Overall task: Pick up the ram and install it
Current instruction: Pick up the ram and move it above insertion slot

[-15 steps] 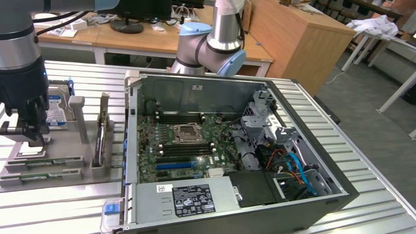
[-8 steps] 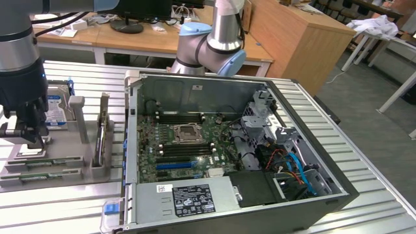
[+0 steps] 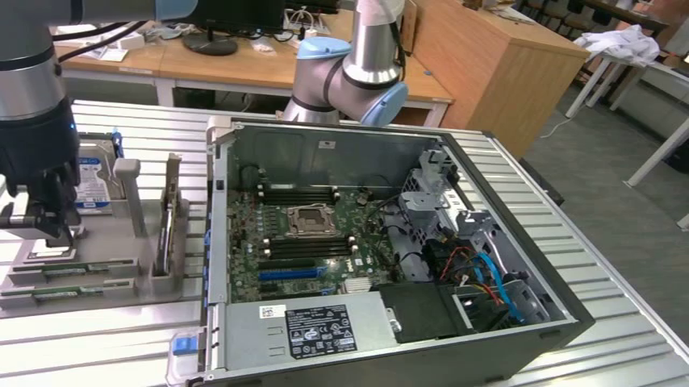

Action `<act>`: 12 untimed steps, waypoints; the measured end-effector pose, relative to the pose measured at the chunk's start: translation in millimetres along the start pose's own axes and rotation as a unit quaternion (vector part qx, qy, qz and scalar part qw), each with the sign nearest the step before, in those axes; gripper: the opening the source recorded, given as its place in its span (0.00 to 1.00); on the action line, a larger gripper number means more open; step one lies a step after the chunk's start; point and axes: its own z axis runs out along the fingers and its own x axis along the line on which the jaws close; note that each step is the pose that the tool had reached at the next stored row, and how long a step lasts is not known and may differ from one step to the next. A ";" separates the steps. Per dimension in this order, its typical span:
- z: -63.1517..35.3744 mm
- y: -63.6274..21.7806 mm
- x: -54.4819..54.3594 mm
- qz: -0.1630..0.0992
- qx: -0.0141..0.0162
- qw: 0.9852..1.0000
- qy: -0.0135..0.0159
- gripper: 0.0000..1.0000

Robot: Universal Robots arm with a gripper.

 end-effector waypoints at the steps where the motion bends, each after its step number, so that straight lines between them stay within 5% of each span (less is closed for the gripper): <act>1: 0.8 0.0 0.1 0.000 0.000 1.000 0.000 0.37; 12: 6.8 -0.3 0.5 0.000 0.000 1.000 0.000 0.37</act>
